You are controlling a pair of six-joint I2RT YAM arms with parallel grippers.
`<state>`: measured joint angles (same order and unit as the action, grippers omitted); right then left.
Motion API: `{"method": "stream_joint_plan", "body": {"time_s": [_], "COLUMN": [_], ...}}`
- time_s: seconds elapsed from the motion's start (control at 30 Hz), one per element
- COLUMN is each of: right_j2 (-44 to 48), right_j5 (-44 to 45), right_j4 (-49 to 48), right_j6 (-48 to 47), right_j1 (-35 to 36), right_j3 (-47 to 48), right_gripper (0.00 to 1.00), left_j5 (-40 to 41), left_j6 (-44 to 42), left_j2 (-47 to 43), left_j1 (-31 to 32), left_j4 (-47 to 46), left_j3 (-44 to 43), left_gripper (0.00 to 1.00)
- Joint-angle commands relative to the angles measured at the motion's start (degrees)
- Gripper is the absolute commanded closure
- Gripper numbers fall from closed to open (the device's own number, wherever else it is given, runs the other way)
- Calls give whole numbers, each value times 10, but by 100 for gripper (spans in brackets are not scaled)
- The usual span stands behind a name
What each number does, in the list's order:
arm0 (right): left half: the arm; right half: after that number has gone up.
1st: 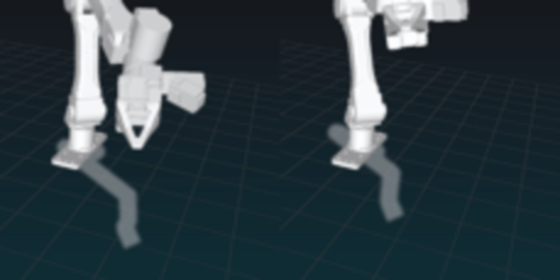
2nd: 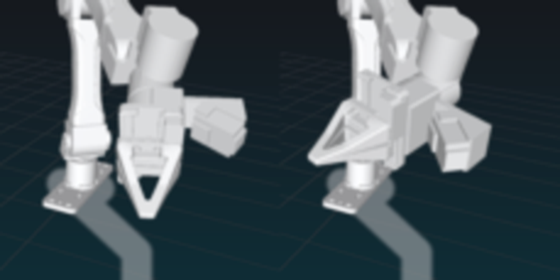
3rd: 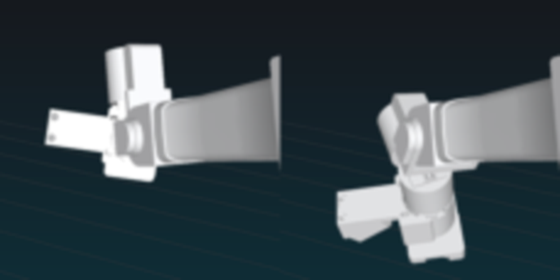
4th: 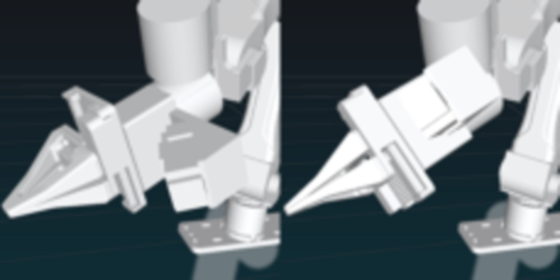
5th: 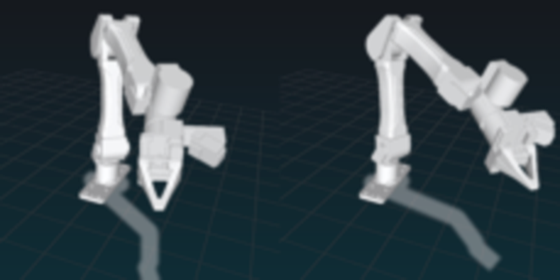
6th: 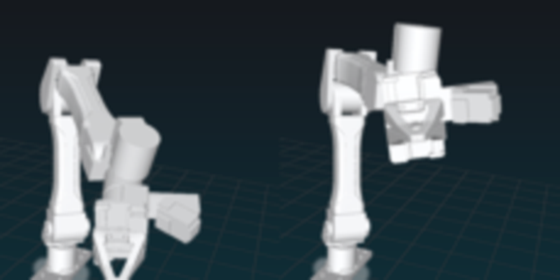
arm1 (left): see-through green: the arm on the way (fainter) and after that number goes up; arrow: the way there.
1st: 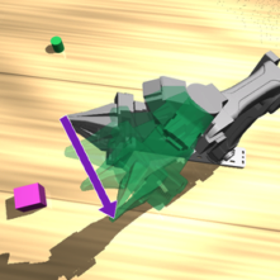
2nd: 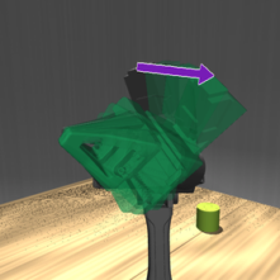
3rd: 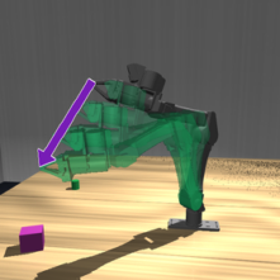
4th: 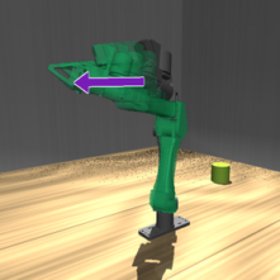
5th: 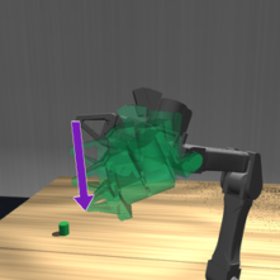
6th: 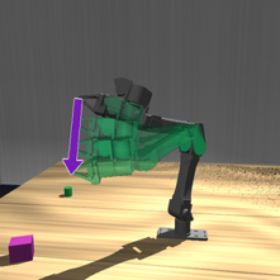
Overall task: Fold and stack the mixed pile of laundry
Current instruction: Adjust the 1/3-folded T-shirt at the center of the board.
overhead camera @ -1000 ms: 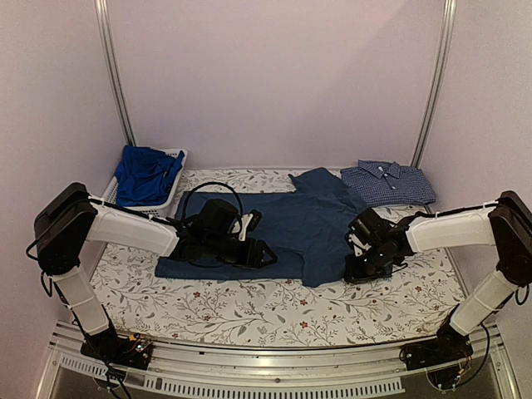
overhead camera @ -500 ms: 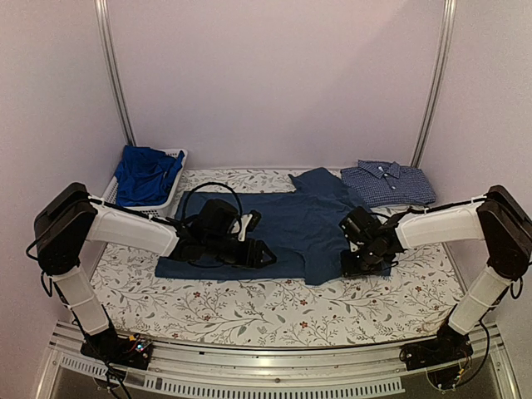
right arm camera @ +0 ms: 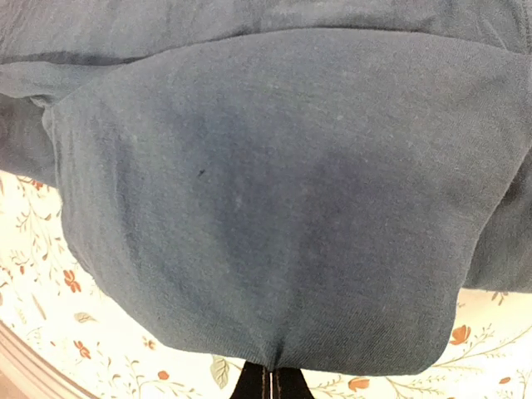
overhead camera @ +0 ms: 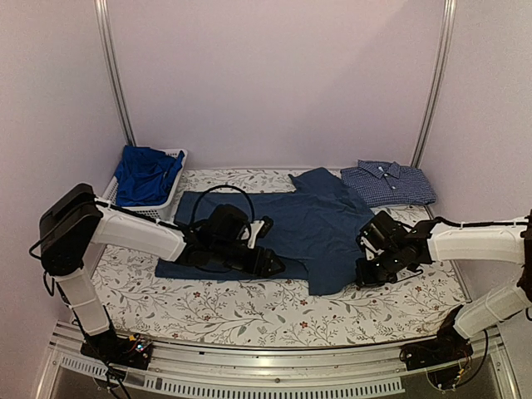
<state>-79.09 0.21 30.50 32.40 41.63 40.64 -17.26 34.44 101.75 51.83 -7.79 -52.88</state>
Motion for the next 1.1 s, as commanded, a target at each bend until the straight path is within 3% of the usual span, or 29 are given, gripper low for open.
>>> {"method": "stream_joint_plan", "body": {"time_s": [0.0,0.43,0.73,0.93,1.07], "right_j2": [49,57,29,14,14], "right_j5": [-35,-94,-66,-64,-62], "right_j4": [32,39,20,21,25], "right_j6": [11,15,33,33,33], "right_j1": [4,5,5,5,5], "right_j3": [-19,-43,-24,-22,-19], "right_gripper": [100,100,100,100,100], "left_j5": [4,23,59,110,186], "left_j6": [-22,-86,-107,-134,-141], "left_j2": [27,53,119,167,206], "left_j1": [22,88,137,157,171], "left_j4": [-5,-27,-24,30,106], "left_j3": [-25,-38,-96,-157,-208], "left_gripper": [35,34,34,33,34]}}
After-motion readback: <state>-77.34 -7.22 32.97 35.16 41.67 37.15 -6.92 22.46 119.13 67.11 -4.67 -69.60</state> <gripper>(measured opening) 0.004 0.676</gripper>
